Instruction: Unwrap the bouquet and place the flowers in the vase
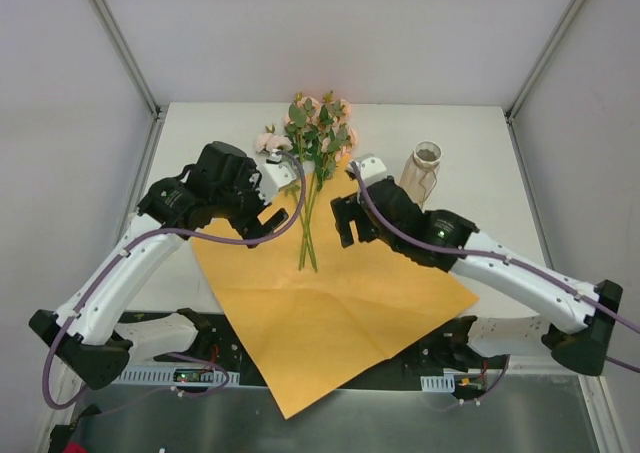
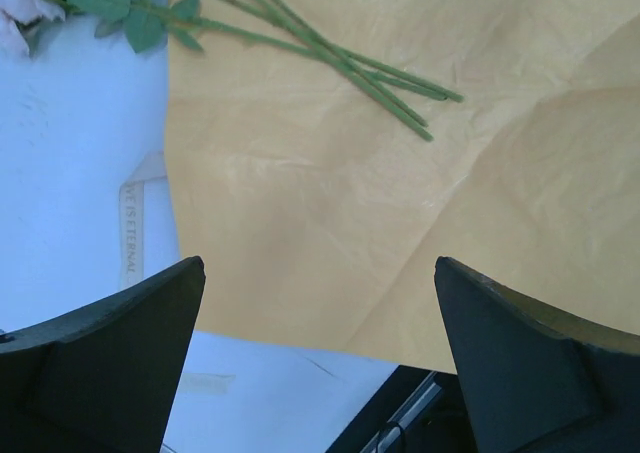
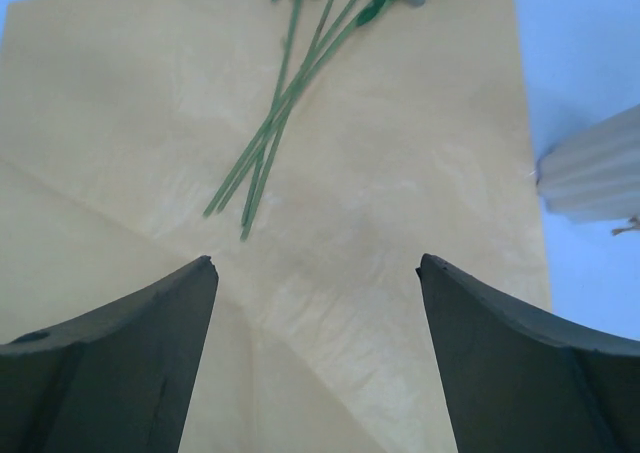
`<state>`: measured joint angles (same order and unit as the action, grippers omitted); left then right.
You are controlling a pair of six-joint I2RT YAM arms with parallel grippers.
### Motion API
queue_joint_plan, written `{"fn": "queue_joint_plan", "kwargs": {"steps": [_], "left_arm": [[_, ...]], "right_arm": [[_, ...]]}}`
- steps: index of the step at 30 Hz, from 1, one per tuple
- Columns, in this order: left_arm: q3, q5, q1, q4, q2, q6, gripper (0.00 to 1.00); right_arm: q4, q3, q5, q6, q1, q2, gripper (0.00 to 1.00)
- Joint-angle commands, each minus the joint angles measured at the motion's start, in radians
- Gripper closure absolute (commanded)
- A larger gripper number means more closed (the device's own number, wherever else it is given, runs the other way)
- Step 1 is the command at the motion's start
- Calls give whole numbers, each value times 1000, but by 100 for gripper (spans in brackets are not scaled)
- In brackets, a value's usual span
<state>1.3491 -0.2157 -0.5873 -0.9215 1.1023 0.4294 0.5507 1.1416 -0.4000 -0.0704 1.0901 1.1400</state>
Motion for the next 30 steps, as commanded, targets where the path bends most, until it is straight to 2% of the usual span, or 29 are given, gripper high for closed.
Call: {"fn": "queue_joint_plan", "kwargs": {"steps": [1,4,11,15,23,30], "left_arm": [[-48,173,49,-8,57,-60,1],[-102,107,169,12,106,-133,1],[-153,52,323,90,255,-227,2],[-191,35,336,150,254,-267,1],[-237,30,368,177,257,-248,1],[-248,10,394,179,234,-207,1]], "right_arm": [[-58,138,6,89,-108,179,17],[-119,210,52,74,-179,326,22],[-236,345,124,-5,-260,642,32],[-331,365,158,-46,-291,731,34],[-360,466,165,-72,-325,929,37],[-350,506,139,-78,-335,1015,44]]}}
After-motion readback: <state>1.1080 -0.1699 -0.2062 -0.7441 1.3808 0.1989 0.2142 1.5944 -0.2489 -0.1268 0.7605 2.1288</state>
